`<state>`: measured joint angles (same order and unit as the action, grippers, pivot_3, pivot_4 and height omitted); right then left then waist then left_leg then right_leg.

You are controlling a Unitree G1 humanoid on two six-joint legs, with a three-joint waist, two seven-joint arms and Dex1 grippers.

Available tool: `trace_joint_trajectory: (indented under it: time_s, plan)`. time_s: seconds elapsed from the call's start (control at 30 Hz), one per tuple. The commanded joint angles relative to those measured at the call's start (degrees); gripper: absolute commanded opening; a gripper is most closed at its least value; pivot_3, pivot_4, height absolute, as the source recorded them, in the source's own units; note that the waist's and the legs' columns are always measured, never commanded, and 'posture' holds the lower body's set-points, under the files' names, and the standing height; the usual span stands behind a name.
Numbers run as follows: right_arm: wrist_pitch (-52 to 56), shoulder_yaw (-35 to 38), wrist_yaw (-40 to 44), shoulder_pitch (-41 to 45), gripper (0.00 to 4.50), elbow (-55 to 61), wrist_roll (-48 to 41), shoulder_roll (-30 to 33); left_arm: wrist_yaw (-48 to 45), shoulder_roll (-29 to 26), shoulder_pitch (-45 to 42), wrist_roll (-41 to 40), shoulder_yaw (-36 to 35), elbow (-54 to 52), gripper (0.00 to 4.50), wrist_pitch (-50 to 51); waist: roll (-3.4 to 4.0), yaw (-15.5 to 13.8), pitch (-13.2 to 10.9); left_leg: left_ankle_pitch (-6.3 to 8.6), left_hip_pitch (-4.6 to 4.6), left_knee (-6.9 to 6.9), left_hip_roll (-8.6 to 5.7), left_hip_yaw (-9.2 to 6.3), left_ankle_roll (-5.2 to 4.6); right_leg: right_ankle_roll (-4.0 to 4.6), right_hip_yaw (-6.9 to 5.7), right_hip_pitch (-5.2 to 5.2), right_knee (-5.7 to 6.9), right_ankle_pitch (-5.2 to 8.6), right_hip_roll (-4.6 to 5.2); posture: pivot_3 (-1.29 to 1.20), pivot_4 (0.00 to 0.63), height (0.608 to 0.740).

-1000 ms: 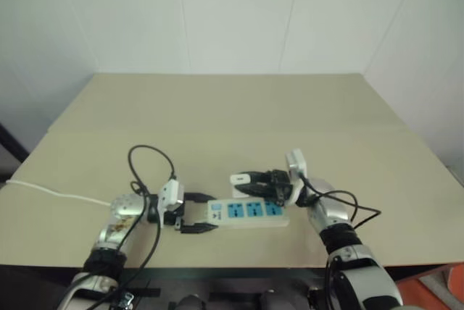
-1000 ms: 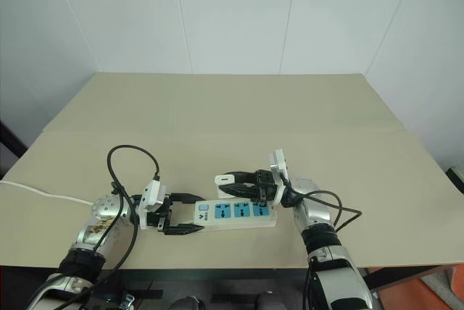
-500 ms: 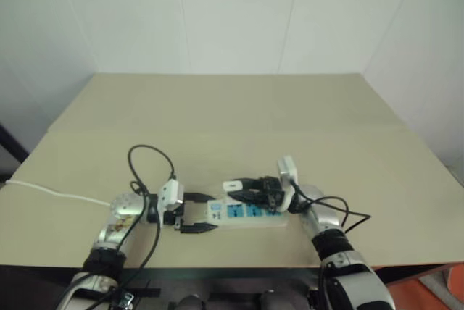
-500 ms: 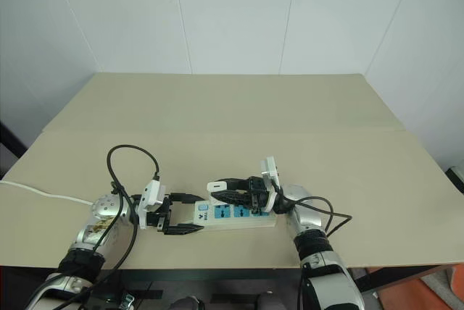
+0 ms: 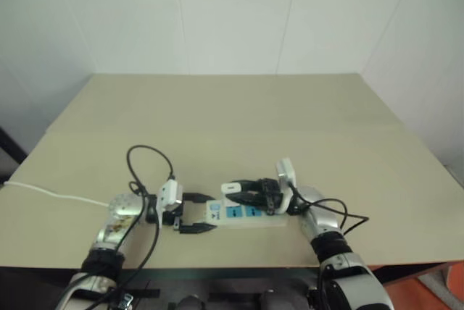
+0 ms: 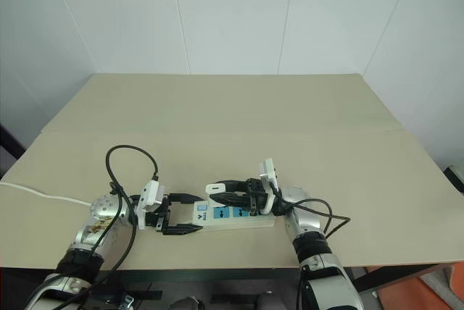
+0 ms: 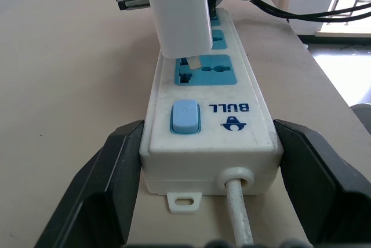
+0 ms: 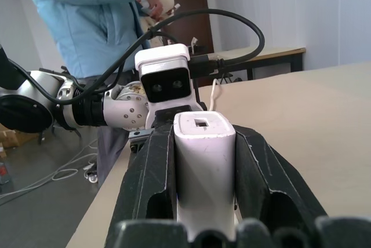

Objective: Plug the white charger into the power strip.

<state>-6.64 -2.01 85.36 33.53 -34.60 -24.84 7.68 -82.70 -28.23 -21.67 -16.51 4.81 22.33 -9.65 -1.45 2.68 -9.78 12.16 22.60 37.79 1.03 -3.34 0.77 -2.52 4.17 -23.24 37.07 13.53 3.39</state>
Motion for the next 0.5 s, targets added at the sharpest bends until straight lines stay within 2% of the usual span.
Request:
trace_joint_trajectory:
  time_s: [0.03,0.5]
  plan:
    - [-1.98,0.33,-0.63,0.48,1.12,-1.03,0.59,-0.39,0.1,-0.85,0.37,0.2,0.51,-0.74,3.22,0.29,0.0,0.01,0.0,0.0,-0.01,0.0,0.0,0.0,0.0,0.0,0.0,0.01,0.0,0.0,0.0,0.0,0.15,0.74]
    - [-3.76,-0.06,-1.12,0.41,1.12,-3.2,1.86,-0.47,0.18,-0.8,0.25,0.19,0.61,-0.56,3.22,0.15,0.0,0.0,0.0,0.0,-0.15,-0.02,0.0,0.01,0.0,-0.09,0.01,0.14,-0.01,0.08,0.0,0.0,0.15,0.74]
